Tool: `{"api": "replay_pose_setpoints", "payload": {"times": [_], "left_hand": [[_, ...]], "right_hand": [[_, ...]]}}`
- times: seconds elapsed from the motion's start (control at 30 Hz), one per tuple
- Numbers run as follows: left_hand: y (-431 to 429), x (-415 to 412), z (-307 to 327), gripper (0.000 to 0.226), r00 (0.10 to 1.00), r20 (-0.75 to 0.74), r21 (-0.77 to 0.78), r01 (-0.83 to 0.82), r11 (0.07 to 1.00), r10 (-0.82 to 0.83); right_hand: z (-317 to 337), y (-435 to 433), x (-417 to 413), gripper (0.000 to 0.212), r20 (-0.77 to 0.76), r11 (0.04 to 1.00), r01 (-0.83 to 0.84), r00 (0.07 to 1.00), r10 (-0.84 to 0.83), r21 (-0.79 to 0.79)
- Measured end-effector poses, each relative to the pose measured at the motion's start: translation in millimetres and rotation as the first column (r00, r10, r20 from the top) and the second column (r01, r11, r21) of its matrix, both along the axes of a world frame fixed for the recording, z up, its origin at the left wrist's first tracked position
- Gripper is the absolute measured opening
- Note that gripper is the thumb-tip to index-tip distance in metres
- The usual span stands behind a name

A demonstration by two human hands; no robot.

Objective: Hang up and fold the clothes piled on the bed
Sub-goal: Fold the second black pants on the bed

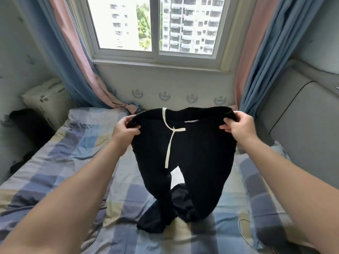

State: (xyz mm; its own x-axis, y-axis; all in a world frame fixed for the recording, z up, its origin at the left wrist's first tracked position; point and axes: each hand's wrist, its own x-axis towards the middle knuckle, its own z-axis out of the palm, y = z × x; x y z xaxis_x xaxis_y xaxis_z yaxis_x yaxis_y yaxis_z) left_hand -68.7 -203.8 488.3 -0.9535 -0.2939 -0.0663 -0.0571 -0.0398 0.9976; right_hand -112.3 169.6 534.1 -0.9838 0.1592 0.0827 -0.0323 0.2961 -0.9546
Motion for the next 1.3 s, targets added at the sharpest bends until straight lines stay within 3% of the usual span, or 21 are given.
{"api": "replay_pose_setpoints", "payload": {"times": [0.07, 0.17, 0.27, 0.43, 0.53, 0.6, 0.63, 0.7, 0.77, 0.9, 1.03, 1.13, 1.23, 1.3], "left_hand": [[-1.5, -19.8, 42.7, 0.037, 0.991, -0.117, -0.240, -0.097, 0.966, 0.070], [-4.4, -42.3, 111.8, 0.023, 0.943, -0.307, -0.413, -0.257, 0.874, 0.132], [-6.6, -57.3, 181.6, 0.013, 0.889, -0.432, -0.450, -0.357, 0.818, 0.150], [-6.9, -68.4, 288.5, 0.022, 0.787, -0.582, -0.431, -0.514, 0.741, 0.207], [-8.4, -69.5, 340.3, 0.027, 0.723, -0.635, -0.467, -0.639, 0.611, 0.272], [-10.2, -68.1, 372.1, 0.029, 0.683, -0.652, -0.517, -0.719, 0.465, 0.330], [-10.5, -66.4, 387.3, 0.029, 0.660, -0.665, -0.535, -0.747, 0.395, 0.349], [-10.5, -63.3, 416.7, 0.028, 0.613, -0.702, -0.514, -0.789, 0.338, 0.363], [-10.1, -61.3, 443.4, 0.025, 0.583, -0.734, -0.466, -0.805, 0.366, 0.348], [-11.5, -57.2, 482.6, 0.020, 0.623, -0.743, -0.341, -0.666, 0.664, 0.245], [-15.5, -52.4, 503.4, 0.020, 0.658, -0.719, -0.375, -0.637, 0.674, 0.222], [-13.6, -51.7, 514.8, 0.036, 0.761, -0.601, -0.421, -0.562, 0.712, 0.245], [-5.0, -48.4, 526.8, 0.044, 0.866, -0.427, -0.396, -0.438, 0.807, 0.260], [2.4, -45.0, 536.3, 0.038, 0.885, -0.402, -0.357, -0.389, 0.849, 0.237]], "right_hand": [[44.7, -1.3, -15.5, 0.015, -0.101, 1.000, -0.005, 0.995, 0.008, 0.030], [109.9, -2.1, -34.7, 0.012, -0.221, 0.999, -0.007, 0.975, 0.018, 0.053], [172.8, -2.9, -47.2, 0.013, -0.316, 0.997, -0.002, 0.948, 0.026, 0.077], [266.7, -7.3, -57.7, 0.017, -0.453, 0.980, 0.085, 0.891, 0.005, 0.178], [317.9, -10.8, -61.0, 0.019, -0.572, 0.927, 0.230, 0.820, -0.021, 0.296], [349.5, -13.3, -60.7, 0.026, -0.639, 0.861, 0.340, 0.769, -0.023, 0.377], [364.4, -14.3, -60.4, 0.029, -0.664, 0.833, 0.387, 0.747, -0.032, 0.396], [392.4, -16.1, -60.1, 0.028, -0.703, 0.817, 0.439, 0.709, -0.059, 0.374], [417.5, -18.2, -57.8, 0.026, -0.729, 0.827, 0.451, 0.680, -0.075, 0.336], [454.6, -18.9, -48.4, 0.027, -0.727, 0.846, 0.415, 0.685, -0.048, 0.335], [473.8, -17.7, -37.7, 0.030, -0.651, 0.834, 0.384, 0.758, -0.040, 0.397], [485.6, -19.6, -30.6, 0.032, -0.608, 0.848, 0.356, 0.793, -0.051, 0.393], [497.3, -24.2, -25.4, 0.030, -0.530, 0.926, 0.277, 0.842, -0.105, 0.257], [505.4, -31.0, -20.8, 0.023, -0.472, 0.971, 0.201, 0.874, -0.118, 0.129]]}}
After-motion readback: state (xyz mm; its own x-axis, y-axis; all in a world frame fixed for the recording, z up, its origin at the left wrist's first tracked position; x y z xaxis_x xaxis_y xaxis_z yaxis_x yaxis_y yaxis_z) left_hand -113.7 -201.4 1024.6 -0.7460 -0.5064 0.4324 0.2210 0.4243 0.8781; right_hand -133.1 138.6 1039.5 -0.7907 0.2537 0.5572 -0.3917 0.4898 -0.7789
